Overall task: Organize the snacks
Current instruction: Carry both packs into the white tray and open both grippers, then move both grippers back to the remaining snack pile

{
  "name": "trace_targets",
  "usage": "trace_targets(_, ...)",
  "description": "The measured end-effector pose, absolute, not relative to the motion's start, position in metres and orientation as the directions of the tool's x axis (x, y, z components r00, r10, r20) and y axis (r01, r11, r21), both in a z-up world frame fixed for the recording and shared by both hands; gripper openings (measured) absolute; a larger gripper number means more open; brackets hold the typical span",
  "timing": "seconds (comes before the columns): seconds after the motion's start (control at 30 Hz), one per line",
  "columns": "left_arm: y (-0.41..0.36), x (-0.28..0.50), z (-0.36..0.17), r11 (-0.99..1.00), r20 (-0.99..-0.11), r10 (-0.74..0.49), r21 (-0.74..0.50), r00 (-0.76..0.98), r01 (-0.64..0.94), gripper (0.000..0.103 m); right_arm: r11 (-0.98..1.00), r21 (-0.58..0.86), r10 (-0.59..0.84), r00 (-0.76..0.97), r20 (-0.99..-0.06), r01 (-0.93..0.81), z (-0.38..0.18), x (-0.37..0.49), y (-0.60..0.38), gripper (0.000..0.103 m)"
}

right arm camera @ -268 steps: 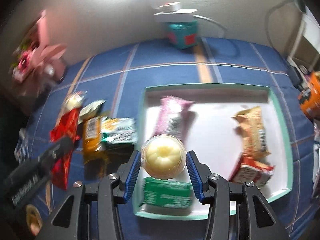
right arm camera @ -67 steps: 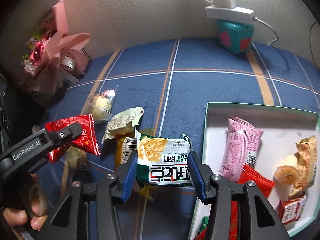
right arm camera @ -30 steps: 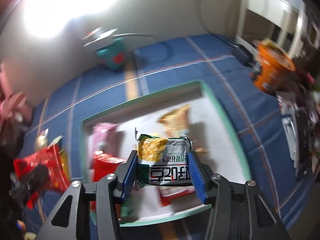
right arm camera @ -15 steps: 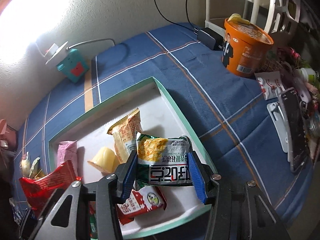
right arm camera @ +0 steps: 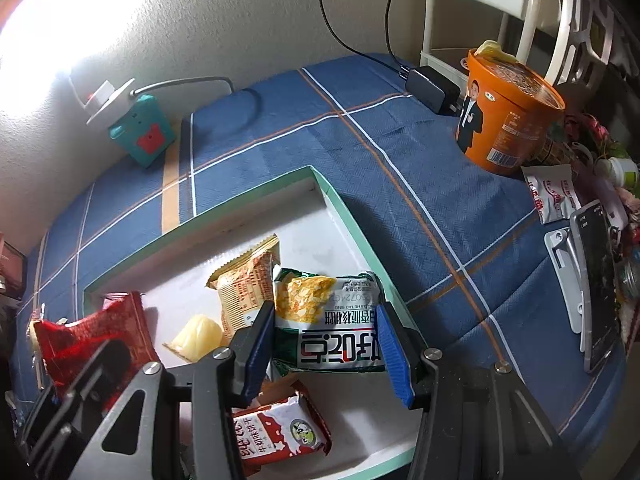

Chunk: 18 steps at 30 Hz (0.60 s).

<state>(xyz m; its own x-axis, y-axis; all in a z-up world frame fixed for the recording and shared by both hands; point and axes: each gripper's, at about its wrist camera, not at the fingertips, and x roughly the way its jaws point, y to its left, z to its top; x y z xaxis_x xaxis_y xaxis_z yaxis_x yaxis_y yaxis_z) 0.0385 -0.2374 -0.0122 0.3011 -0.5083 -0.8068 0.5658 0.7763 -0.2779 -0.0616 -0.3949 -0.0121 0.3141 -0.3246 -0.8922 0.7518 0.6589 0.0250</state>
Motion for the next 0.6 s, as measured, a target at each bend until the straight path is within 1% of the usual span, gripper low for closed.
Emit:
trace_targets(0.17,-0.241,0.038,-0.018,0.777,-0.818,-0.499,-0.276,0.287,0.566,0.045,0.652,0.031,-0.315,0.307,-0.898,0.758,-0.015,-0.062,-0.397,0.054)
trace_targets(0.27,-0.241,0.037,-0.016,0.779,-0.818,-0.498,-0.275,0.289,0.564,0.062,0.641,0.036,-0.304,0.296,-0.905,0.767,-0.018,-0.063,-0.397,0.054)
trace_targets(0.37,-0.238,0.037,-0.010,0.782,-0.813,-0.501,-0.279,0.296,0.558,0.064,0.636,0.034,-0.298,0.287,-0.910,0.771,-0.019,-0.064,-0.398,0.054)
trace_targets(0.43,-0.235,0.039,-0.007,0.794,-0.818,-0.490,-0.274,0.302,0.543,0.067,0.635,0.037,-0.292,0.284,-0.913,0.771,-0.019,-0.064,-0.400,0.057)
trace_targets(0.47,-0.233,0.040,-0.006,0.802,-0.821,-0.483,-0.275,0.304,0.530,0.072,0.633,0.040,-0.288,0.284,-0.914,0.773,-0.019,-0.064,-0.400,0.061)
trace_targets(0.5,-0.230,0.042,-0.005,0.808,-0.823,-0.480,-0.279,0.305,0.520,0.076,0.632,0.043,-0.285,0.283,-0.916,0.774,-0.018,-0.064,-0.400,0.066)
trace_targets(0.6,-0.220,0.047,-0.005,0.842,-0.846,-0.436,-0.263,0.307,0.471,0.076,0.633,0.049,-0.279,0.287,-0.916,0.773,-0.015,-0.066,-0.398,0.072)
